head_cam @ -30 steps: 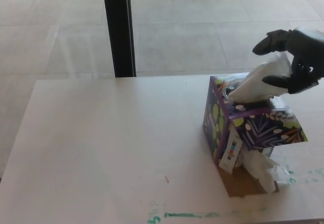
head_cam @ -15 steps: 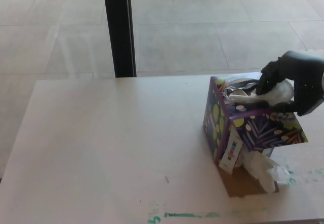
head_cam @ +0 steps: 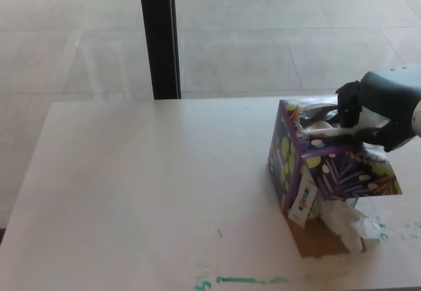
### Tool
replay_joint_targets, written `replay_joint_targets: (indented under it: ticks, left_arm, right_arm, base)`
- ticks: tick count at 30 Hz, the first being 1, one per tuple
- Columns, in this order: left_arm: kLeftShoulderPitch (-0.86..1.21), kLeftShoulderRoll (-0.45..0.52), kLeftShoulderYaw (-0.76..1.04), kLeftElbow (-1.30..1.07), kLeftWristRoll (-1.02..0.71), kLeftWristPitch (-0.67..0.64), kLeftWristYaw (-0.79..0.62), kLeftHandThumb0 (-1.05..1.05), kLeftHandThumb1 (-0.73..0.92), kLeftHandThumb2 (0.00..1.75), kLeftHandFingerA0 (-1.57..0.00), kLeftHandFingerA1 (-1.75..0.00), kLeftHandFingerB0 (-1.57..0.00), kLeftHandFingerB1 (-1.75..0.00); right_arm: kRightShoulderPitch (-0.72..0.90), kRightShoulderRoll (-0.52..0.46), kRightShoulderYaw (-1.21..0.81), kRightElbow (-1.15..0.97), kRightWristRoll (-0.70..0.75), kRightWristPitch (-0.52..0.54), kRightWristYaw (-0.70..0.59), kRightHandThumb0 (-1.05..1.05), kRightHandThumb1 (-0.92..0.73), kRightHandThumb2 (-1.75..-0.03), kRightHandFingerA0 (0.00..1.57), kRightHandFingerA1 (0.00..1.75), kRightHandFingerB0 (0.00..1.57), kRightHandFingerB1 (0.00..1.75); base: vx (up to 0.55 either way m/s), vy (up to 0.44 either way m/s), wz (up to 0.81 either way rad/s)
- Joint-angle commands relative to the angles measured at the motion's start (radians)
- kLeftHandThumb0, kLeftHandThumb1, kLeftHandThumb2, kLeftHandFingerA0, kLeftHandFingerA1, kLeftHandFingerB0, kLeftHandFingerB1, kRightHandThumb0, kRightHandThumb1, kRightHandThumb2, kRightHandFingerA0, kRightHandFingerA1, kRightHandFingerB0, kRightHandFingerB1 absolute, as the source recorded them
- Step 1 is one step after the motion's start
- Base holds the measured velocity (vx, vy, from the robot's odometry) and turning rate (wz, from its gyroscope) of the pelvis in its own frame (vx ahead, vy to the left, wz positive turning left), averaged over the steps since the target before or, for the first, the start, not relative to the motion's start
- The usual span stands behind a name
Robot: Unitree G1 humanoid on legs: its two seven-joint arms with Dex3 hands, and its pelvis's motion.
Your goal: The robot uses its right hand to pull out a tissue from the tissue box kept in the middle of the desk and put it on the right side
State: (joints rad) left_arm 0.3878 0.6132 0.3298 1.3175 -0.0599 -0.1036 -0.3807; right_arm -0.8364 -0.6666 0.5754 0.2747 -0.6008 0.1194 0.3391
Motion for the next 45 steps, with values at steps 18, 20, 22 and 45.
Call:
replay_joint_targets:
  ticks: [18, 20, 22, 45]
  left_arm:
    - [0.034, 0.009, 0.008, -0.001, -0.007, -0.050, 0.009, -0.83, 0.92, 0.71, -0.22, -0.43, -0.49, -0.40]
    - [0.029, 0.008, 0.007, 0.002, -0.008, -0.037, 0.005, -0.83, 0.91, 0.72, -0.18, -0.40, -0.47, -0.39]
    - [0.024, 0.001, 0.013, 0.009, -0.012, -0.025, 0.016, -0.81, 0.92, 0.70, -0.26, -0.39, -0.47, -0.39]
    - [0.036, 0.020, -0.027, 0.012, 0.020, -0.037, -0.002, -0.86, 0.92, 0.77, -0.16, -0.36, -0.39, -0.37]
  right_arm:
    - [0.092, 0.002, -0.101, 0.093, -0.118, -0.363, -0.563, -0.36, -0.53, -0.95, 1.21, 1.36, 0.82, 1.02]
    - [0.086, 0.009, -0.114, 0.093, -0.115, -0.347, -0.571, -0.35, -0.51, -0.96, 1.22, 1.35, 0.82, 0.96]
    - [0.056, 0.015, -0.130, 0.126, -0.108, -0.343, -0.583, -0.39, -0.58, -0.99, 1.20, 1.38, 0.87, 1.18]
    - [-0.138, 0.037, -0.334, 0.269, -0.130, -0.226, -0.805, -0.31, -0.65, -0.73, 0.98, 1.75, 0.81, 1.25]
  base:
    - [0.00, 0.000, 0.00]
    - [0.00, 0.000, 0.00]
    - [0.00, 0.000, 0.00]
    - [0.00, 0.000, 0.00]
